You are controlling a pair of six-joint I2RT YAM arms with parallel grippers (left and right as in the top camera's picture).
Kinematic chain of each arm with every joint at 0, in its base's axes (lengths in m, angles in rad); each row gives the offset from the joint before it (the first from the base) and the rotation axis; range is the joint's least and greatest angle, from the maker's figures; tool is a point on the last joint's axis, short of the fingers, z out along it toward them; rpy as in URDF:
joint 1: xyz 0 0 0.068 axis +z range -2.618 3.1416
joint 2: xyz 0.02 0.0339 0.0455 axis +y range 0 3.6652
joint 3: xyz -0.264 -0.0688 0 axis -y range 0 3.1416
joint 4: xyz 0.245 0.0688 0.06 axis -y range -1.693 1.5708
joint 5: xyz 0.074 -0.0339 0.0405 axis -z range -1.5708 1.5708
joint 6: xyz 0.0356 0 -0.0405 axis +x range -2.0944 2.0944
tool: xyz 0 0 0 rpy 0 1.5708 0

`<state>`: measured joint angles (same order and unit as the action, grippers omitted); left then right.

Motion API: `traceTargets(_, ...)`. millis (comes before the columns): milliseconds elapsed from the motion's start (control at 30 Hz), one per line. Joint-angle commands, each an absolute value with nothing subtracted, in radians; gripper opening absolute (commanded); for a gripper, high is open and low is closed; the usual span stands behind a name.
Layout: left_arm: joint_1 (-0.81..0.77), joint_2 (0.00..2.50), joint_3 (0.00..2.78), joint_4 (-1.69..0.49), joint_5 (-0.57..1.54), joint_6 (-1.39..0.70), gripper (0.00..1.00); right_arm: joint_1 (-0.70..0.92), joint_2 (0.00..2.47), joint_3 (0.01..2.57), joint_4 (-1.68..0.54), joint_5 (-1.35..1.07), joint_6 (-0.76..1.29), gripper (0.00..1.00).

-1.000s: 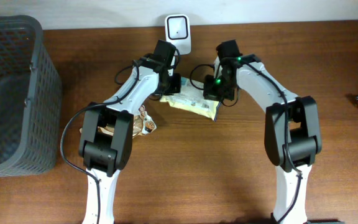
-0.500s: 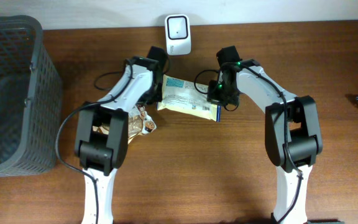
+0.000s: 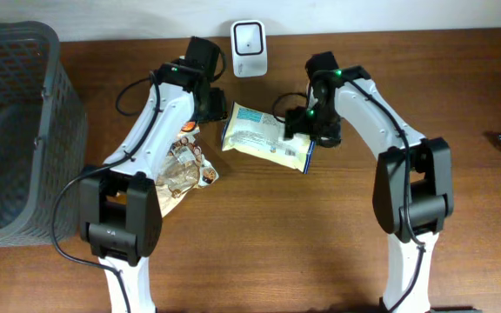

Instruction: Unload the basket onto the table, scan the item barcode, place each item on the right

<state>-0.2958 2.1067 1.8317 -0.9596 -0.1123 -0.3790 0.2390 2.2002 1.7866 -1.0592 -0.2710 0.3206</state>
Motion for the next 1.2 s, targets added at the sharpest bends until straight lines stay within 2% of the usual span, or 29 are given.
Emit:
traceTargets(0, -0.275, 2.124, 1.834, -0.937, 0.099, -0.381, 0.80, 0.235, 2.162, 1.805, -1.062, -0.336, 0.236, 0.94)
traceTargets(100, -0.279, 2.158, 1.834, -0.915, 0.207, -0.373, 0.80, 0.233, 2.162, 1.805, -1.051, -0.334, 0.236, 1.00)
traceTargets(433, -0.283, 2.299, 1.834, -0.794, 0.289, -0.272, 0.88, 0.090, 2.162, 1.805, -1.113, -0.328, 0.242, 0.99)
traceTargets(533, -0.283, 2.324, 1.834, -0.754, 0.415, -0.191, 0.89, 0.045, 2.162, 1.805, -1.118, -0.263, 0.242, 0.99)
traceTargets(800, -0.293, 2.365, 1.834, -0.741, 0.520, -0.184, 0.90, 0.034, 2.165, 1.785, -1.156, -0.247, 0.239, 0.98)
traceTargets(833, -0.294, 2.370, 1.834, -0.741, 0.520, -0.184, 0.86, 0.040, 2.165, 1.774, -1.146, -0.250, 0.239, 0.99)
traceTargets(933, -0.294, 2.377, 1.834, -0.749, 0.520, -0.184, 0.60, 0.067, 2.168, 1.729, -1.095, -0.264, 0.244, 0.99)
traceTargets(1067, -0.295, 2.386, 1.834, -0.749, 0.520, -0.185, 0.44, 0.093, 2.168, 1.684, -1.030, -0.338, 0.244, 0.99)
traceTargets(1133, -0.294, 2.396, 1.834, -0.751, 0.520, -0.185, 0.30, 0.109, 2.168, 1.668, -1.001, -0.360, 0.244, 0.98)
traceTargets(1167, -0.294, 2.402, 1.834, -0.752, 0.520, -0.185, 0.18, 0.116, 2.168, 1.664, -0.995, -0.360, 0.244, 0.99)
